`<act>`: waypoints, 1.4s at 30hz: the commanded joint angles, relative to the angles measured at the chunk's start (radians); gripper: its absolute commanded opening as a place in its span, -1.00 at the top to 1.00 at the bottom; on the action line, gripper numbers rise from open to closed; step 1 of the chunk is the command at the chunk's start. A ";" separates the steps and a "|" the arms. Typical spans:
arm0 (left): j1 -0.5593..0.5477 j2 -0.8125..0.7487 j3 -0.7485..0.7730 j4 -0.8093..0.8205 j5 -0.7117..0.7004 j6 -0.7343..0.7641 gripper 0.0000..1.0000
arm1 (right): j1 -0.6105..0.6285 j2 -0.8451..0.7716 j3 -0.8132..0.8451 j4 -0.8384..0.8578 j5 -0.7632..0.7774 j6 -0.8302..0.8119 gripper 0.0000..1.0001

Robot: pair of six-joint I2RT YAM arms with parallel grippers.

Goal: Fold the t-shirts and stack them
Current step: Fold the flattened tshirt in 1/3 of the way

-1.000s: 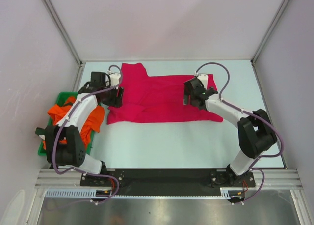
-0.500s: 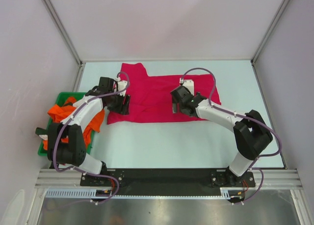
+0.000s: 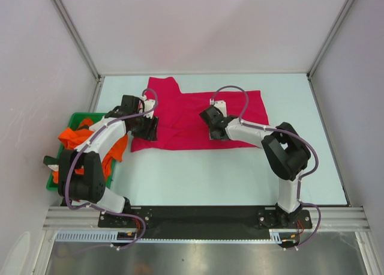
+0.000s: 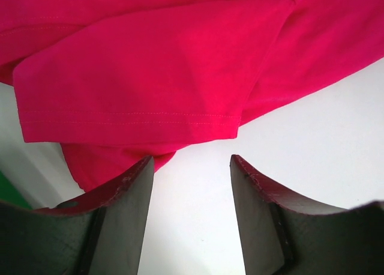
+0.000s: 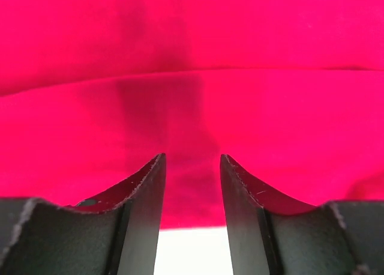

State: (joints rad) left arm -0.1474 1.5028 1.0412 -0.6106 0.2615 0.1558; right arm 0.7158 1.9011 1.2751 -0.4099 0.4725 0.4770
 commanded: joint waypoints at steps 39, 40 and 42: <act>-0.031 0.240 0.059 -0.121 -0.016 0.036 -0.09 | -0.334 -0.082 -0.161 -0.230 -0.061 0.147 -0.11; -0.031 0.237 0.048 -0.121 -0.015 0.037 -0.09 | -0.337 -0.091 -0.175 -0.236 -0.063 0.150 -0.11; -0.031 0.226 0.037 -0.126 -0.008 0.039 -0.09 | -0.343 -0.114 -0.194 -0.251 -0.064 0.155 -0.11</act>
State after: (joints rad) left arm -0.1699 1.7538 1.1049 -0.7143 0.2398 0.1684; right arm 0.3985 1.8275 1.1473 -0.5083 0.3805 0.6216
